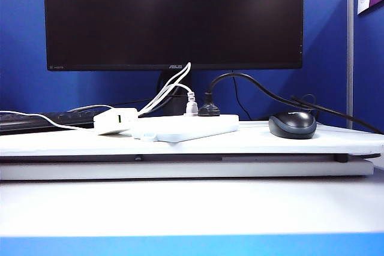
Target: Unplug the white charger from the socket, then place it next to the socket.
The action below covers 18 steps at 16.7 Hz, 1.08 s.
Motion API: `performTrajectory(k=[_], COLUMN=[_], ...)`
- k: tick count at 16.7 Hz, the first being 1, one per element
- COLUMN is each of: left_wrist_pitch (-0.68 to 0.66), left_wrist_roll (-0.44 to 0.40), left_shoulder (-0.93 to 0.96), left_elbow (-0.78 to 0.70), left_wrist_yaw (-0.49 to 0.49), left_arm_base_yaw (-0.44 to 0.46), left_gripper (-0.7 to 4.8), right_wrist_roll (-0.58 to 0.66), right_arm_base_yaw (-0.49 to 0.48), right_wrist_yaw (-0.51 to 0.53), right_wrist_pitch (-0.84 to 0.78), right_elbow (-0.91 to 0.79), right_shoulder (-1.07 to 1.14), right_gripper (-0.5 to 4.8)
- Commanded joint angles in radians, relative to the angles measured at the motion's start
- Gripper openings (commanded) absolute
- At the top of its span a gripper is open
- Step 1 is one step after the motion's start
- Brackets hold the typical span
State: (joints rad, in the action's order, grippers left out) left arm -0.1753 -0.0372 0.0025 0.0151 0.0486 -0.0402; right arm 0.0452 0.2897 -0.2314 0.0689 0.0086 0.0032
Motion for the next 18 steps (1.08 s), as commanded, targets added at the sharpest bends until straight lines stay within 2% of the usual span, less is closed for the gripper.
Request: performTrajectory(k=[1,3,5,8,10,18], left_wrist_pitch=[0.005,0.005,0.005,0.005,0.005,0.005], left_wrist_roll=[-0.008,-0.008,-0.008,-0.008,-0.008,-0.008], left_shoulder=[-0.002,-0.002,-0.002,-0.002,-0.001,-0.002], left_elbow=[-0.008,-0.008,-0.008,-0.008,-0.008,-0.008], left_wrist_yaw=[-0.022,-0.023,-0.023,-0.023,-0.023,-0.023], left_arm_base_yaw=[0.066,0.066,0.066,0.066,0.066,0.066], left_gripper=[-0.05,-0.05,-0.04,-0.05,-0.05,-0.05], right_wrist_roll=[0.004,0.004,0.004,0.004,0.004,0.004], right_arm_base_yaw=[-0.021,-0.02,-0.02,-0.018,-0.018,-0.019], right_wrist_yaw=[0.001,0.001,0.005,0.115,0.153,0.159], right_wrist_pitch=[-0.011,-0.008,0.069,0.097,0.102,0.094], right_elbow=[-0.004,-0.004,-0.003,-0.003,-0.003,-0.003], right_shoulder=[-0.002,-0.002,-0.002,-0.002,-0.002,-0.002], right_gripper=[-0.01,-0.01,-0.01,-0.01,-0.01,-0.01])
